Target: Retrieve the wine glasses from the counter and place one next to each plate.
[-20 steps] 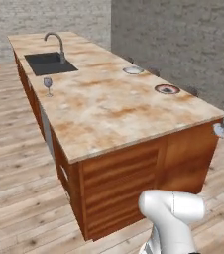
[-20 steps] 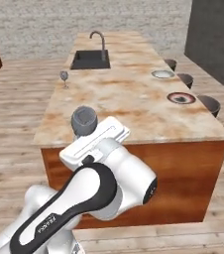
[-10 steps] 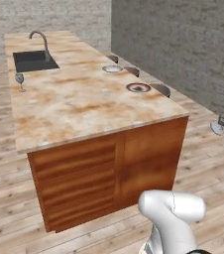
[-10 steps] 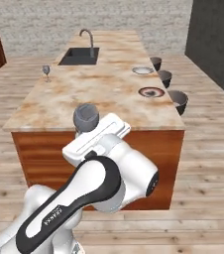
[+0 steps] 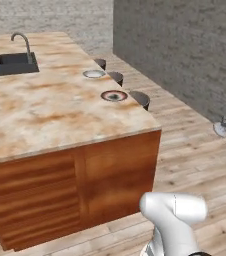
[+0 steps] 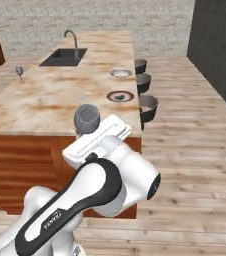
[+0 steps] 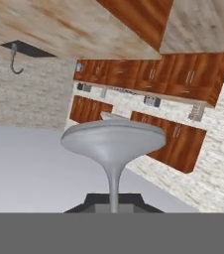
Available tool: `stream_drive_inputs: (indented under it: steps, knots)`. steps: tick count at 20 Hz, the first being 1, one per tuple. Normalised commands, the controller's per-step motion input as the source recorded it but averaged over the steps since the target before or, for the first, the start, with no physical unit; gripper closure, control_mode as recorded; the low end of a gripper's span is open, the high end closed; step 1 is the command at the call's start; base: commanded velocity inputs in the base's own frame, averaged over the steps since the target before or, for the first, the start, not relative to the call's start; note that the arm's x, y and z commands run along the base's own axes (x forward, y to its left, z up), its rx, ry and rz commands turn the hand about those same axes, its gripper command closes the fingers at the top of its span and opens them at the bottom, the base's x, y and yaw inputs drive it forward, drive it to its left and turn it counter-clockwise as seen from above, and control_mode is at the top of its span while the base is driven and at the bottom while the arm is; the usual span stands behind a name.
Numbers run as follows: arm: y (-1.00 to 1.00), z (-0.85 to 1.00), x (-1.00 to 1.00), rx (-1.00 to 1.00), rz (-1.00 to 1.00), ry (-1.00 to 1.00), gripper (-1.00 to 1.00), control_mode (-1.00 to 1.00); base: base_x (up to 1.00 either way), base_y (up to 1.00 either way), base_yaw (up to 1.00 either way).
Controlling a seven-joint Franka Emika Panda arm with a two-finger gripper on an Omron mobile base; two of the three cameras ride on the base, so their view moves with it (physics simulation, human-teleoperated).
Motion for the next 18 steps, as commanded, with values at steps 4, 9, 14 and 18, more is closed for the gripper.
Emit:
stream_drive_inputs:
  steps: [4, 9, 14, 18]
  knots:
    - [0.0, 0.0, 0.0, 0.0, 0.0, 0.0, 1.0, 1.0, 0.95, -0.89, 0.39]
    - [0.0, 0.0, 0.0, 0.0, 0.0, 0.0, 1.0, 1.0, 0.98, -0.56, 0.52]
    - [0.0, 0.0, 0.0, 0.0, 0.0, 0.0, 1.0, 1.0, 0.39, -0.44, 0.74]
    - [0.0, 0.0, 0.0, 0.0, 0.0, 0.0, 1.0, 1.0, -0.27, -0.53, 0.78]
